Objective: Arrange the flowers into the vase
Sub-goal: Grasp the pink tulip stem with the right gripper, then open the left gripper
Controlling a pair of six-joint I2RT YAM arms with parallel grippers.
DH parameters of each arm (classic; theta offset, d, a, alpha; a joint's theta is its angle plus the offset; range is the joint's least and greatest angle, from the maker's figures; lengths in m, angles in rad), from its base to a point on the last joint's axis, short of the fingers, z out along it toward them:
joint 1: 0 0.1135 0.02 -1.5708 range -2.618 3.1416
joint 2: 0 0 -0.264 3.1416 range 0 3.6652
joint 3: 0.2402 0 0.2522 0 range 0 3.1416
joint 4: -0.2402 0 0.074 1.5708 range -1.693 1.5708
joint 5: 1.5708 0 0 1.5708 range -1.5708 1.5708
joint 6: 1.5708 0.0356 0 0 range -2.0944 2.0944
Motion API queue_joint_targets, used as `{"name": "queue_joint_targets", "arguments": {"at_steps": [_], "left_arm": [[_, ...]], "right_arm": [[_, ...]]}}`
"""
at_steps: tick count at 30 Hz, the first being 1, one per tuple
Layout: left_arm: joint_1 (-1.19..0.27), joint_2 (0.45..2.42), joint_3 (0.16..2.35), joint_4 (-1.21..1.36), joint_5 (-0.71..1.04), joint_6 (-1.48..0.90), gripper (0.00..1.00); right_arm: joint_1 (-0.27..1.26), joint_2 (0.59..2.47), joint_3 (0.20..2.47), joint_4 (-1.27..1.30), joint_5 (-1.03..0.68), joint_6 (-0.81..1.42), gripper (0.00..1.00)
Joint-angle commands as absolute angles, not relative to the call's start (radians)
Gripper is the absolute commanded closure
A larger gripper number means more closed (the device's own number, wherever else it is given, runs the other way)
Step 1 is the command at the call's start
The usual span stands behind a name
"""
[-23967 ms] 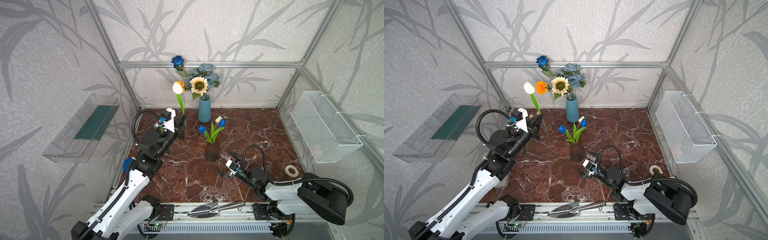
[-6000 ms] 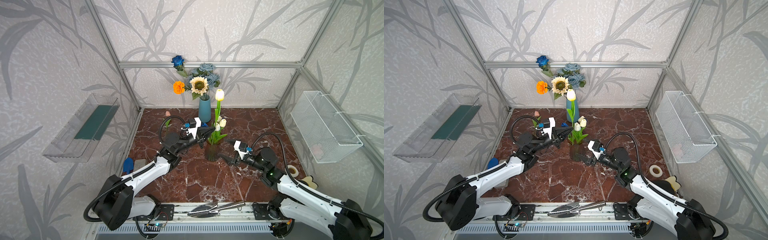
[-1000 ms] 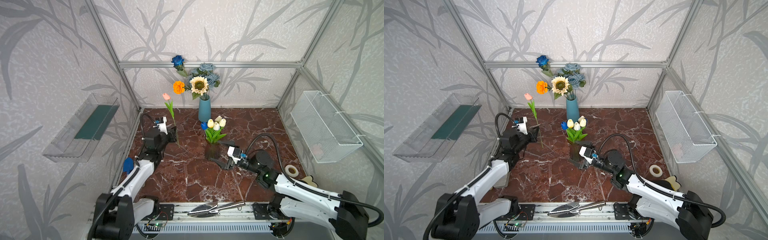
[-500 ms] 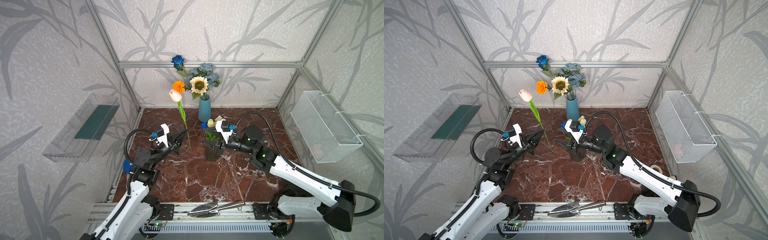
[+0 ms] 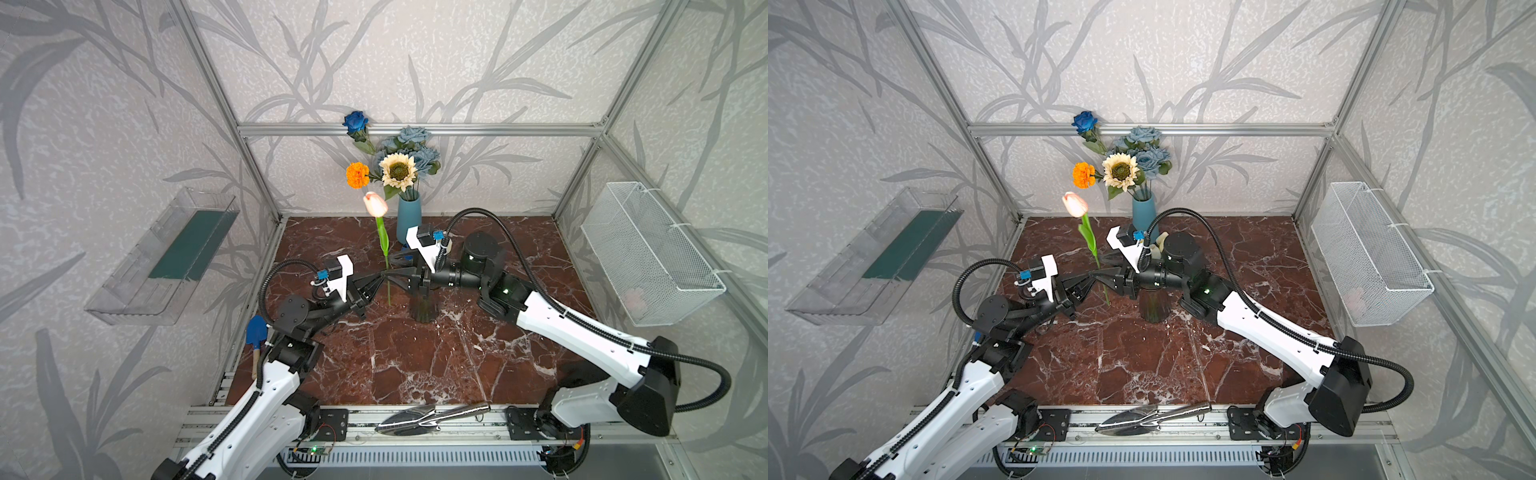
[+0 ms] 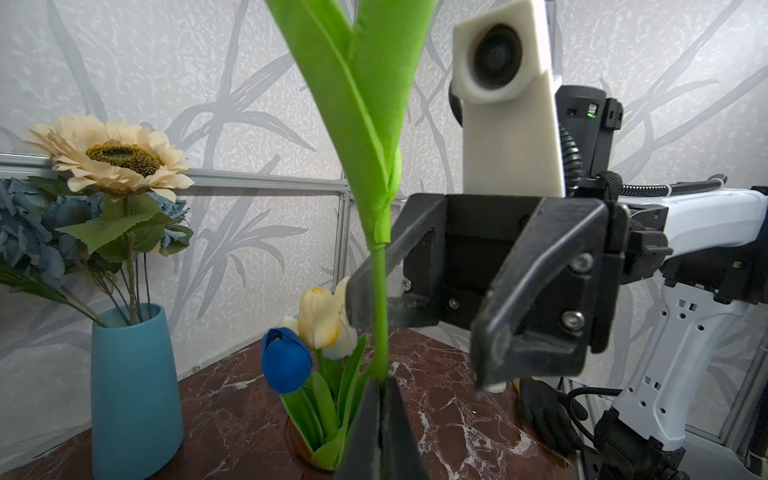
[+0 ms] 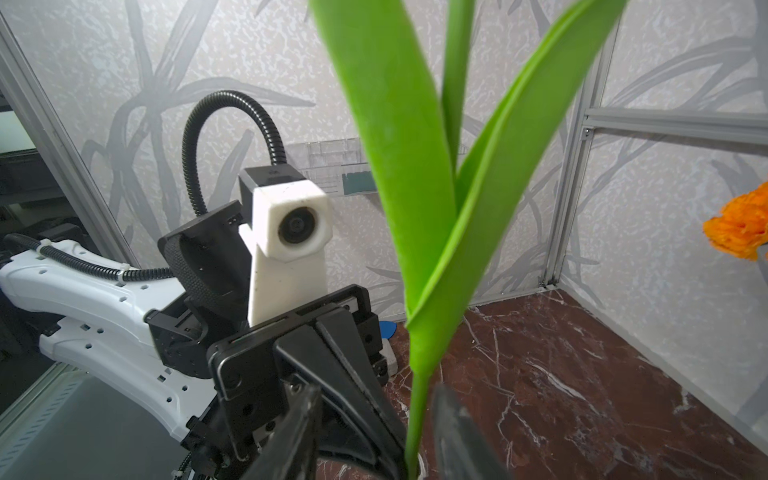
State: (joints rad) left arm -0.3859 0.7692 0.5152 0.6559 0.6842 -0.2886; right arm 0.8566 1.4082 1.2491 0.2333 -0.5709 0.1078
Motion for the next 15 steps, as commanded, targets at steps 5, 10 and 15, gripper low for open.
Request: {"name": "queue_joint_targets", "arguments": {"at_steps": [5, 10, 15], "left_arm": [[-0.402, 0.757, 0.536, 0.658, 0.699, -0.254, 1.00], [-0.403, 0.756, 0.528, 0.654, 0.688, -0.242, 1.00], [-0.405, 0.760, 0.525, 0.654, 0.688, -0.238, 1.00]], "right_arm": [[0.856, 1.415, 1.290, 0.264, -0.568, 0.123, 0.67], [0.849, 1.406, 1.282, 0.281, -0.568, 0.124, 0.72], [0.849, 1.405, 1.289, 0.284, -0.574, 0.121, 0.84]]}}
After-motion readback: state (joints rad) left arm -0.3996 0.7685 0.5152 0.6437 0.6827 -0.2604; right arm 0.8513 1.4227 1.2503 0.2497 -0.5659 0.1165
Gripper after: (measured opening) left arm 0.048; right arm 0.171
